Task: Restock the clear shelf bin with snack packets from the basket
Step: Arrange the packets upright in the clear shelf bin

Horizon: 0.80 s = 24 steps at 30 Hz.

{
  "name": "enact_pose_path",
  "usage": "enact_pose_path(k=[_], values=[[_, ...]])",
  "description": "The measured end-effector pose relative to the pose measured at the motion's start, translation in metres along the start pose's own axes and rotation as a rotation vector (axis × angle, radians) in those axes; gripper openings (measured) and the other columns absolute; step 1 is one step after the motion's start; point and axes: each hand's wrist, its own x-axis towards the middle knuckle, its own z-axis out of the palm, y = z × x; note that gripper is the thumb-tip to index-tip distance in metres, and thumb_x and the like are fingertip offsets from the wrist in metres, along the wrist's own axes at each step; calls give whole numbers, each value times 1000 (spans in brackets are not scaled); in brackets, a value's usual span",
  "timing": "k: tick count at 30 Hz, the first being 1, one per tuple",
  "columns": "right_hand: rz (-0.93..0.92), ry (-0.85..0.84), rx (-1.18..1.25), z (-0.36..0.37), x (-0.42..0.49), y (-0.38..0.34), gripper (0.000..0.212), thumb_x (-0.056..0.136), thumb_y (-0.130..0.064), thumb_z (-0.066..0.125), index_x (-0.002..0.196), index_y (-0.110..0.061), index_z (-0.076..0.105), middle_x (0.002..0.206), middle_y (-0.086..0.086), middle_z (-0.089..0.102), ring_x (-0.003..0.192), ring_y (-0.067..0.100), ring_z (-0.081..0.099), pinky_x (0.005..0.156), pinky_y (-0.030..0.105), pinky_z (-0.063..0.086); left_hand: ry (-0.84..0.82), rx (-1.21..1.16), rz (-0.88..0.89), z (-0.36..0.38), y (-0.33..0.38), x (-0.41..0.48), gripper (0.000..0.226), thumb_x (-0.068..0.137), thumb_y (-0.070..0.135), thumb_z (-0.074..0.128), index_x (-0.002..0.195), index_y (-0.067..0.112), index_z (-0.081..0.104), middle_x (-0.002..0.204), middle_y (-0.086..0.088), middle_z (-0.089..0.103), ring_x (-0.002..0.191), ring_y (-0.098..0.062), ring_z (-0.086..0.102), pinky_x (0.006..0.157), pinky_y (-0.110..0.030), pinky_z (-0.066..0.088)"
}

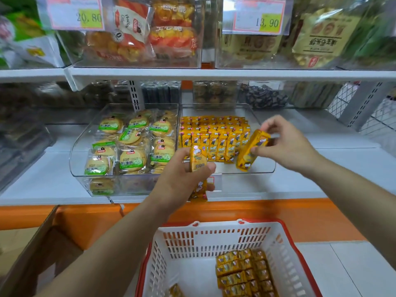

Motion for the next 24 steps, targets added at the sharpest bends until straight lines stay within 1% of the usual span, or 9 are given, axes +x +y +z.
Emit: enact_pose_path(k=[2,5,6,9,12,14,18,20,24], values=[[-83,11,-178,-4,24,3,47,65,-17,89,93,-27,53,94,-5,67,71,20,65,73,39,53,14,-11,5,0,1,2,35,92,33,72,122,28,55,99,2,80,79,-22,79,59,-28,61],[-149,-66,-459,-4,58,10,53,69,-29,89,114,-29,60,107,-3,68,98,22,63,84,40,52,49,-5,12,2,1,7,32,92,30,72,120,24,57,98,1,79,78,-19,79,57,-25,59],[-147,-85,-521,-3,69,13,53,70,-31,88,116,-29,62,107,-4,67,103,23,61,86,40,51,55,-6,10,2,0,8,31,93,29,72,120,23,58,98,1,79,79,-18,78,57,-24,58],[-102,-111,-582,2,96,23,50,69,-31,89,114,-27,67,111,-1,69,104,24,62,82,37,50,59,-5,-2,1,-3,14,30,94,28,71,121,22,58,99,1,79,82,-15,78,59,-24,60],[-89,-135,-688,7,119,30,55,69,-30,87,120,-25,66,120,4,68,110,27,62,86,37,52,70,24,-1,3,-6,20,35,94,30,71,125,22,57,97,2,79,84,-14,78,62,-24,62],[-65,-189,-708,10,131,35,56,69,-28,87,120,-24,64,121,3,65,110,26,60,86,36,51,80,10,-9,5,-8,24,38,93,29,73,127,21,57,97,0,79,83,-15,78,62,-24,62],[-13,-317,-772,17,144,41,48,67,-26,88,108,-29,63,107,-4,58,103,22,59,84,35,52,74,-31,-22,8,-12,30,37,91,24,77,124,20,60,94,2,79,83,-16,78,67,-29,64],[-19,-330,-799,21,148,44,43,69,-23,86,103,-31,61,106,-4,59,98,21,59,82,34,53,52,-42,-30,9,-14,33,36,90,20,77,122,21,60,98,4,79,87,-17,78,75,-36,65],[-36,-319,-792,24,149,50,33,74,-15,79,93,-32,58,108,-3,64,94,18,59,83,33,52,12,-75,-48,7,-19,38,32,89,12,76,117,21,62,105,7,79,95,-18,77,77,-37,62]])
